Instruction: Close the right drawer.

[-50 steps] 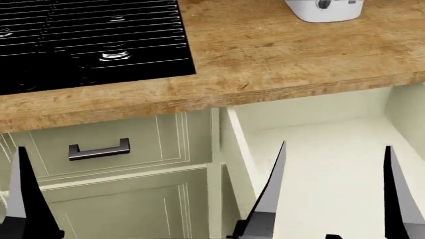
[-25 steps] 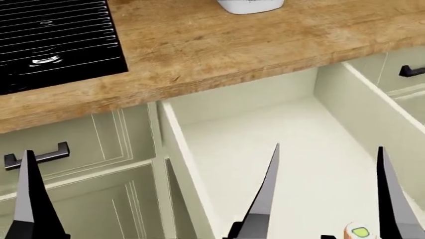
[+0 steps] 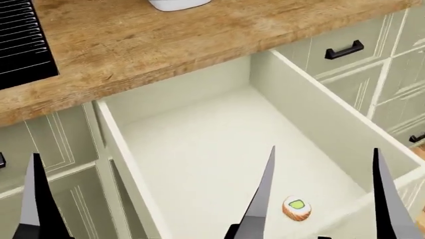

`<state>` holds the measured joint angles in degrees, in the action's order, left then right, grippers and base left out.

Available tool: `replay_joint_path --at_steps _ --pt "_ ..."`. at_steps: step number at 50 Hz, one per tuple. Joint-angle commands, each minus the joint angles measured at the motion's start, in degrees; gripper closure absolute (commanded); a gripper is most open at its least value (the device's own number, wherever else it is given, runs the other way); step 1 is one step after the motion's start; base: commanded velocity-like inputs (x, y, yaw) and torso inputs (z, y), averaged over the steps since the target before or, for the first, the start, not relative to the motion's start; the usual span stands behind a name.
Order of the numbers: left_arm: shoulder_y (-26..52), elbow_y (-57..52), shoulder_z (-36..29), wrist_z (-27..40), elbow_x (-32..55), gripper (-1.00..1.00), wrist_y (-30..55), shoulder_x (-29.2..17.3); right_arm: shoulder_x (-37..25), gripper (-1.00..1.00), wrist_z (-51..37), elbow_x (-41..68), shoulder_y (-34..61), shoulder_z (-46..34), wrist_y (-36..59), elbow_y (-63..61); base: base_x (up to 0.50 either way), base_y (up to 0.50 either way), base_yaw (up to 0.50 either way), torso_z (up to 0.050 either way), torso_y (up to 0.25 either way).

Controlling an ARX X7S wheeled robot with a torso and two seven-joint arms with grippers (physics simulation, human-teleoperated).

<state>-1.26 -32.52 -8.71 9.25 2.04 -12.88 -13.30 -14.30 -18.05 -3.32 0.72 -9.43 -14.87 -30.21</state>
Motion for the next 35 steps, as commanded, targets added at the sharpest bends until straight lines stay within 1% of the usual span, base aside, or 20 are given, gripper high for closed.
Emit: replay_joint_path --at_steps 1,35 --pt "0.0 0.1 -0.5 0.4 -0.3 -1.00 -0.2 -0.4 -0.3 -1.00 -0.3 -0.4 0.1 -0.4 -0.2 0.4 -0.04 0.03 -0.50 0.000 0.000" --pt "0.1 0.0 -1.6 1.5 -0.9 -1.00 -0.6 -1.3 -1.3 -1.00 -1.5 -2.1 -0.2 -1.5 -1.7 2.1 -0.04 0.03 -0.50 0.000 0.000"
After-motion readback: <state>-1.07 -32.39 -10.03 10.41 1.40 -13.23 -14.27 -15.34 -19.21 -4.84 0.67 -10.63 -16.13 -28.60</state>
